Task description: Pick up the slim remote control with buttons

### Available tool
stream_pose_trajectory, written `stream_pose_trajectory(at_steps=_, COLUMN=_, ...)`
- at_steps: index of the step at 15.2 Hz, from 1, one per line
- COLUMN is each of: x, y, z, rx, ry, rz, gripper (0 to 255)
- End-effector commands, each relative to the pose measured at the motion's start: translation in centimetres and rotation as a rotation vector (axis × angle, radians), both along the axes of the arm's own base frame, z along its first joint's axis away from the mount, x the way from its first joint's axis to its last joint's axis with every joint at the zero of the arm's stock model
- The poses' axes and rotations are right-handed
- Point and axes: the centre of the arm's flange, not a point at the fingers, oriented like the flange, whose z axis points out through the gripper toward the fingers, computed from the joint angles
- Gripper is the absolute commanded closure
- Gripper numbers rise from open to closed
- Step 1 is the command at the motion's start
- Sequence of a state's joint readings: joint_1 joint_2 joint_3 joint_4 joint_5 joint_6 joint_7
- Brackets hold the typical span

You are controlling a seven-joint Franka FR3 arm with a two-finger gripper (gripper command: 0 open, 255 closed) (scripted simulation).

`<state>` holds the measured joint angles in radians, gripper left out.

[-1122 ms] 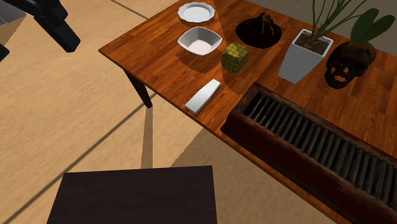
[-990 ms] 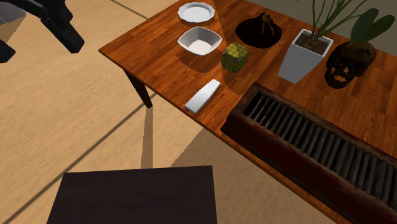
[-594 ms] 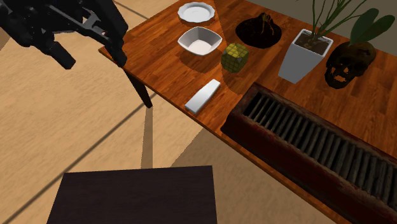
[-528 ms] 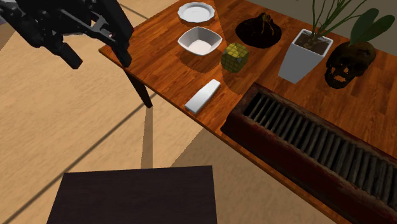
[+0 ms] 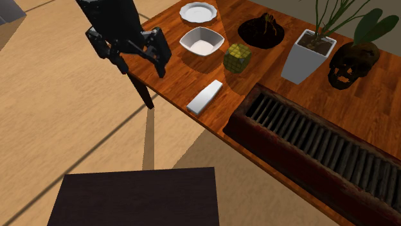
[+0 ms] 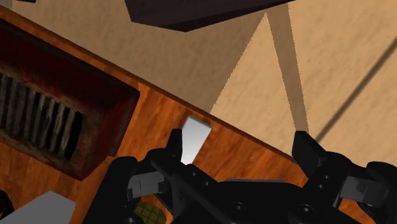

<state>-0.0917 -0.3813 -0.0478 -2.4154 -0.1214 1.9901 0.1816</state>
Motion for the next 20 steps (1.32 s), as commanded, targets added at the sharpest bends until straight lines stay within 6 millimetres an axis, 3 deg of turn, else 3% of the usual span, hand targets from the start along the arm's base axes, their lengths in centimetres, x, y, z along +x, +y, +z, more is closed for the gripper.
stream_pose_trajectory(at_steps=1, x=1.3, y=-1.1, z=-2.2, rx=0.005, ry=-0.006, rz=-0.033, gripper=0)
stream_pose_trajectory(at_steps=20, x=12.8, y=-12.7, z=-21.4, rx=0.051, ry=-0.046, rz=-0.334, gripper=0)
